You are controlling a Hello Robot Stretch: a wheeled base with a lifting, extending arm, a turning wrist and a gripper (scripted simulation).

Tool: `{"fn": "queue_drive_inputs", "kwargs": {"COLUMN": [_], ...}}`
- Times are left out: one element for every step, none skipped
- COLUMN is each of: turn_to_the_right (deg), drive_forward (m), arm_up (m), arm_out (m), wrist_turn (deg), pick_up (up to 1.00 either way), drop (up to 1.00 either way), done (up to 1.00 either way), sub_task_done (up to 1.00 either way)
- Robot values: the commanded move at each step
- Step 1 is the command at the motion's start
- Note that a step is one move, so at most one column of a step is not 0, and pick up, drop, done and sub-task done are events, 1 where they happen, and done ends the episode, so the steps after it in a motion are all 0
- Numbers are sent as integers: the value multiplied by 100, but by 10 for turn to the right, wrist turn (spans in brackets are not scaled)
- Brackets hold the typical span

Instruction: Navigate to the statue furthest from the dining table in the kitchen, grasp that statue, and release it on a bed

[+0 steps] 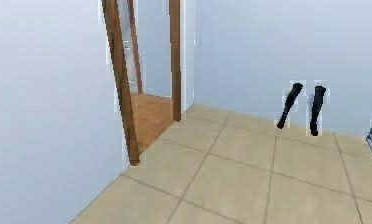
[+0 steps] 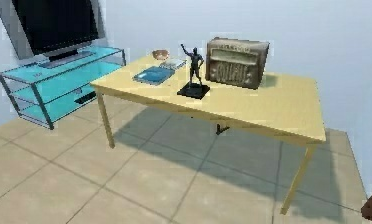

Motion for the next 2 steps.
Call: {"fn": "queue_drive_inputs", "kwargs": {"turn_to_the_right": [30,0], "drive_forward": [0,100], "arm_up": [0,0], "arm_out": [0,0], "wrist_turn": [0,0], "pick_up": [0,0], "drop": [0,0], "done": [0,0], "sub_task_done": [0,0]}}
